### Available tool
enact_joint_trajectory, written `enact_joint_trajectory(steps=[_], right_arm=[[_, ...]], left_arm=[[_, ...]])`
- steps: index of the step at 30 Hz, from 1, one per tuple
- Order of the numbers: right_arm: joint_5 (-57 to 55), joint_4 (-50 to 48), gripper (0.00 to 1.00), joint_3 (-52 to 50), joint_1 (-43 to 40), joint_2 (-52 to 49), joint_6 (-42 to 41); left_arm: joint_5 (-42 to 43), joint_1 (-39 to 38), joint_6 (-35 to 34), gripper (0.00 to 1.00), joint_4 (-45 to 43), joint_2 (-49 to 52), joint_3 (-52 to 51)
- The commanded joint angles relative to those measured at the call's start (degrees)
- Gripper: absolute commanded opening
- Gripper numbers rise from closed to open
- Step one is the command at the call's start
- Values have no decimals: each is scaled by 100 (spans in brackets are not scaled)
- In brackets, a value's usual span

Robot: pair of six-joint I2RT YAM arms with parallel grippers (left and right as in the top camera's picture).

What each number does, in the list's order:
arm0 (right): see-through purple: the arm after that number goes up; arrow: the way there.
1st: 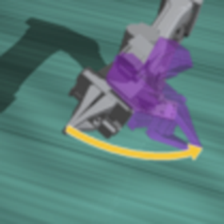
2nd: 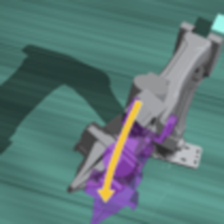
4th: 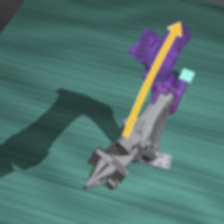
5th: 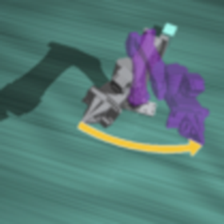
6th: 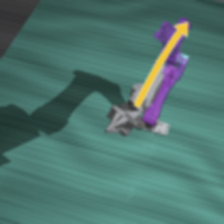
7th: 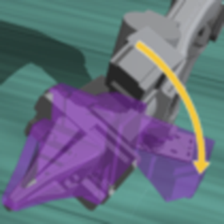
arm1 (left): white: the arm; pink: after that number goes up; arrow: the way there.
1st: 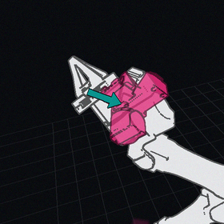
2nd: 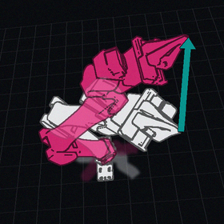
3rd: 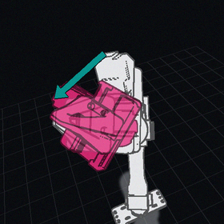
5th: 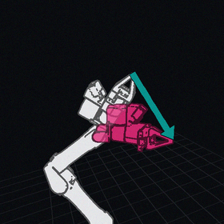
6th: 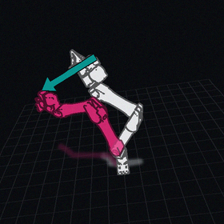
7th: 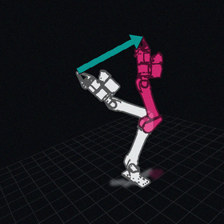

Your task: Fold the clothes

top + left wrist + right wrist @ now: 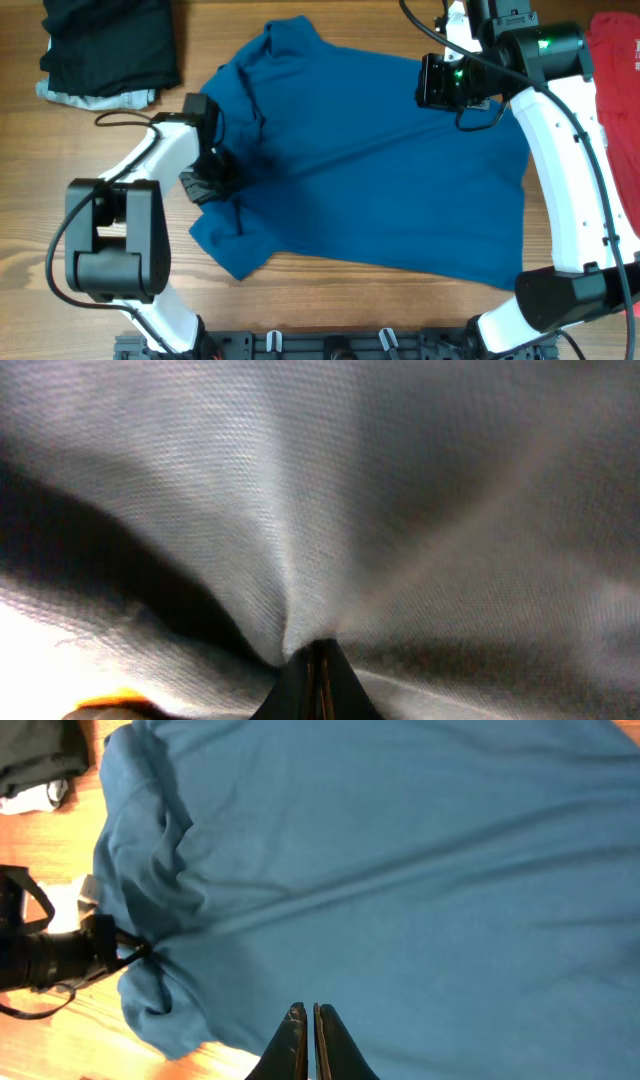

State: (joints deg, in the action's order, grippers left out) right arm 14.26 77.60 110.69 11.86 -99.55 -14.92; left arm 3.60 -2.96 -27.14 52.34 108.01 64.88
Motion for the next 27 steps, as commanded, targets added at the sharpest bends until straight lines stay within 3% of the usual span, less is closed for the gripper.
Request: enact_joint_trajectory(steps=[1,3,10,20,24,27], right_arm=[[-120,-57,4,-48,15,-37,-24],[-118,-83,4,-48,15,-37,-24],[-120,-66,4,-48,15,-37,-11],[-289,90,4,-55,15,-37,42],[-289,70,4,-55,15,-42,57],[-286,33,5,-59,15,-61,-11]], left_arm=[[-767,446,-378,4,503,142,-17],[-1121,662,-647,4,885,146,-17],[-1165,1010,-916,4,1478,146,-17],[-1191,1027,-933,4,1508,22,-133],[-1198,1021,-1113,4,1733,-1019,76],[-678,927,-935,4,1561,-2199,118]])
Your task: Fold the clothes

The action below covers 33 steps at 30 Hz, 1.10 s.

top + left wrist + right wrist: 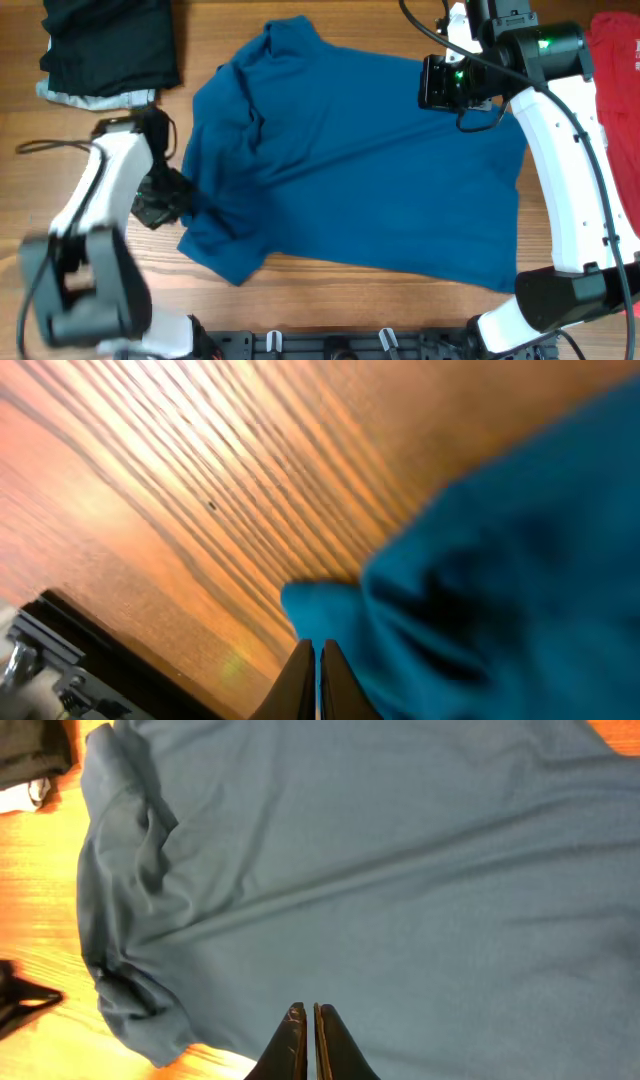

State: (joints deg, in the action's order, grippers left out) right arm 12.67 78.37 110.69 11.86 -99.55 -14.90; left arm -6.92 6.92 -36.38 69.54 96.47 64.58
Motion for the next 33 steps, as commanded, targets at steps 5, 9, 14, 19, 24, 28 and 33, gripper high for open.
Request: enact_joint_trajectory(steps=[5,9,14,19,24,28,33], right_arm=[[-61,-98,6,-59,17,-306,-33],[-63,-72,5,-59,20,-446,-26],[-61,-44,5,-59,20,-472,-15],[-66,129,5,-59,20,-472,-4],[-63,229,4,-59,20,-472,37],[-66,275,4,-59,20,-472,107],[-66,275,4,-59,20,-472,142]], left_arm=[[1117,-588,433,4,-562,-1182,0],[1578,-719,468,4,-953,-573,-402],[1633,-922,623,4,-1368,221,-643],[1626,-861,614,4,-1434,918,-647],[1346,-623,614,4,-1589,1123,-793],[1047,-127,584,4,-1781,1126,-1272],[916,894,420,4,-1808,1123,-1373]])
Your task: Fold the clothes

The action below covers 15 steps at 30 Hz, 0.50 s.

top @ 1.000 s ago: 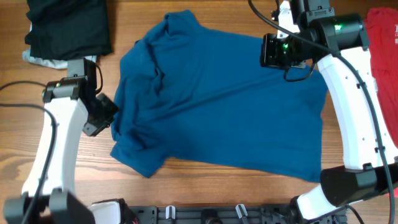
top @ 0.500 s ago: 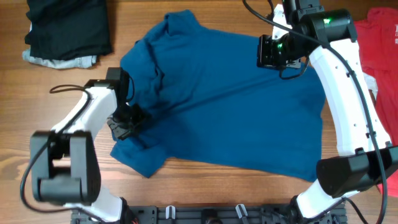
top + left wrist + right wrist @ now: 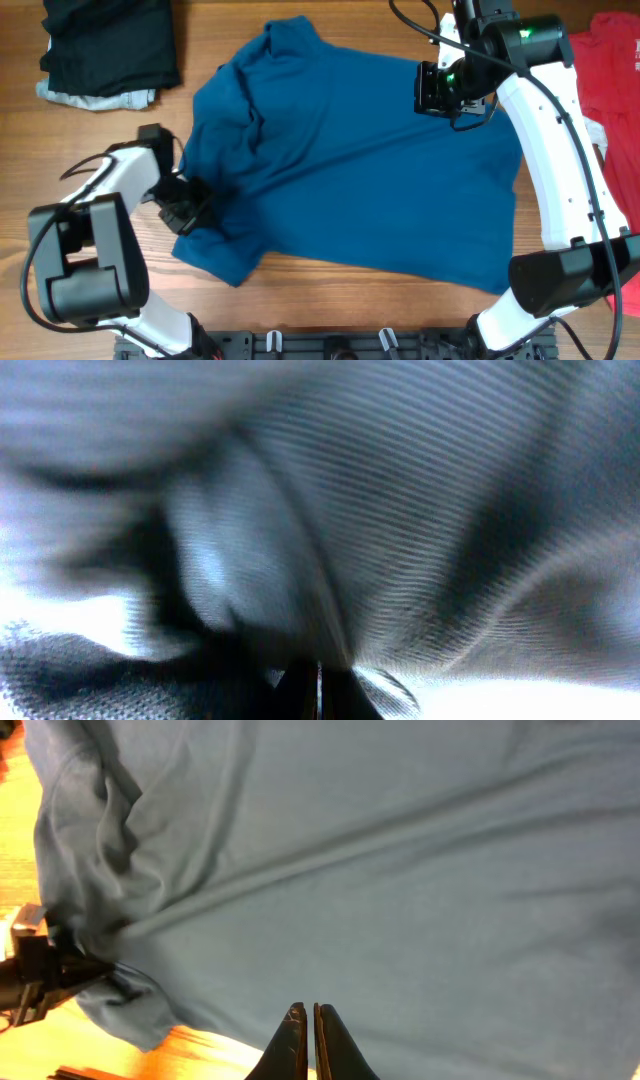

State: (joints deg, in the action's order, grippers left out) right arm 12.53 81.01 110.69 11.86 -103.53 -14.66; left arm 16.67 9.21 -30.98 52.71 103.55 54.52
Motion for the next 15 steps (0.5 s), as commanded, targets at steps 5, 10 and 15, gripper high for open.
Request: enact_joint_trajectory(steps=[5,10,15], right_arm=[[-50,-74,4,-59,20,-74,114],[-50,-190,5,-59,20,-120,101],[-111,-258,8,-59,20,-389,-61]], left_arm=[[-1683,1899,-254,4,105,413,-278],[-1443,2417,-243,4,636,286,-79],[-1088,2133,-232,4,824,-636,-9]])
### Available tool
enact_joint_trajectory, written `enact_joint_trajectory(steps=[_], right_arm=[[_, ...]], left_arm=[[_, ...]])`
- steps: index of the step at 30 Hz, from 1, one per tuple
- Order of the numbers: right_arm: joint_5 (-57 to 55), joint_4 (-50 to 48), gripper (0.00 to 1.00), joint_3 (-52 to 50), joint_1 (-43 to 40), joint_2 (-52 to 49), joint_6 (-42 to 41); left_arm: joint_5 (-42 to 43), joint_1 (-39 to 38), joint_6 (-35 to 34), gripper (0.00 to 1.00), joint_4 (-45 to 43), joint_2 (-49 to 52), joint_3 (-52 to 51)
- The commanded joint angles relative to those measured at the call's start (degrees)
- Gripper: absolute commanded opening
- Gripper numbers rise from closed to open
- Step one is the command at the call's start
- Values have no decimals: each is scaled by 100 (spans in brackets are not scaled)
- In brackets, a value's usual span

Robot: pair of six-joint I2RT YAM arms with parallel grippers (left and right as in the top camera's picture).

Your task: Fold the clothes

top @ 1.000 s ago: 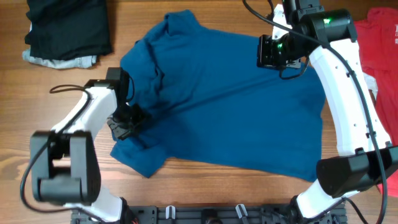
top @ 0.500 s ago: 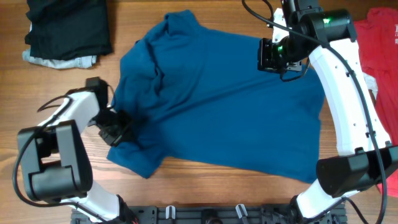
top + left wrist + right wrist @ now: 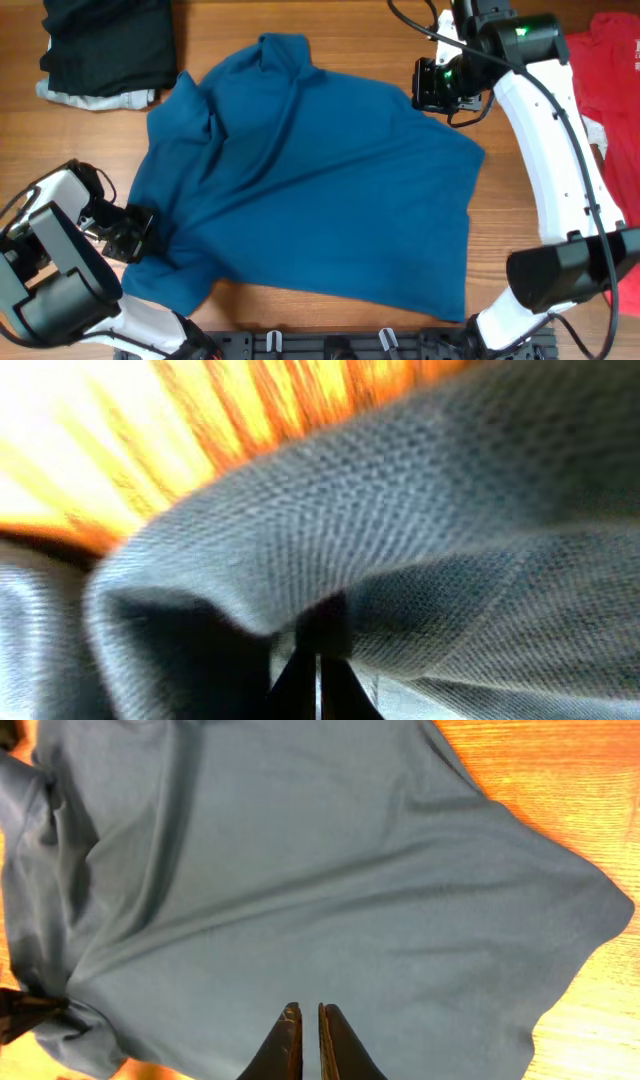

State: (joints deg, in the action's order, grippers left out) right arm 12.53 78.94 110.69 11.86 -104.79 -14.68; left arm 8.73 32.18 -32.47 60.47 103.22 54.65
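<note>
A blue short-sleeved shirt (image 3: 310, 180) lies spread slantwise over the wooden table (image 3: 540, 300), collar at the far left. My left gripper (image 3: 138, 232) is at the shirt's lower left corner, shut on a fold of its fabric (image 3: 400, 510), which fills the left wrist view around the closed fingers (image 3: 318, 660). My right gripper (image 3: 437, 87) hangs above the shirt's far right corner. Its fingers (image 3: 310, 1012) are shut with nothing between them, and the shirt (image 3: 300, 870) lies well below.
A stack of black clothes (image 3: 105, 40) with a pale garment beneath lies at the far left corner. A red garment (image 3: 612, 70) lies at the right edge. A black rail (image 3: 330, 345) runs along the near edge.
My left gripper has moved left and nearer, still shut on the shirt. The whole shirt now lies further left, its right hem drawn in. The right gripper stays shut, almost in the same place.
My left gripper was shut on the shirt by its left sleeve. Then it was at the shirt's left edge over bare wood. Then it was shut on the lower left part, and now the shirt lies pulled leftward. The right gripper stayed shut above throughout.
</note>
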Motion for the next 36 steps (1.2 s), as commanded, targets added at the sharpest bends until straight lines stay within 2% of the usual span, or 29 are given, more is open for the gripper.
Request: enact_joint_trajectory(steps=[1,4,5,6,7,8,9,10,14,17,22,26,30,36], right_arm=[[-227,-87,8,-59,20,-339,-101],[-614,-378,11,-59,17,-684,-372],[-614,-466,11,-59,17,-789,-317],[-612,-562,4,-59,20,-975,-131],[-612,-588,4,-59,20,-1154,-13],[-614,-605,4,-59,15,-1368,105],[-664,-658,4,-59,0,-1652,177],[-680,-728,4,-57,-31,-1867,181],[-649,-999,4,-57,-295,-2638,168],[-55,-1250,4,-59,-459,-3060,730],[-160,-1707,4,-57,-535,-3344,682],[-1403,-1773,4,-57,-815,-3740,175],[-1777,-1646,4,-44,-1344,-3788,-127],[-2175,-1565,4,81,-2100,-3788,-37]], left_arm=[[-271,-262,-81,4,72,-833,-22],[-278,-984,-74,4,236,-1853,-22],[-271,-1182,-79,8,238,-2031,-22],[-229,-1499,-76,18,214,-2240,-22],[-232,-1786,-76,61,199,-2382,-22],[-232,-2004,-76,83,184,-2452,-22],[-232,-2262,-79,94,146,-2481,-22],[-234,-2516,-79,100,109,-2472,-22],[-236,-2909,-79,100,92,-2450,-22],[-236,-2909,-79,100,59,-2450,-22],[-236,-2909,-79,100,46,-2450,-24],[-236,-2909,-76,100,94,-2450,-26],[-236,-2909,-79,100,42,-2450,-26],[-166,-2909,-76,100,-20,-2450,-26]])
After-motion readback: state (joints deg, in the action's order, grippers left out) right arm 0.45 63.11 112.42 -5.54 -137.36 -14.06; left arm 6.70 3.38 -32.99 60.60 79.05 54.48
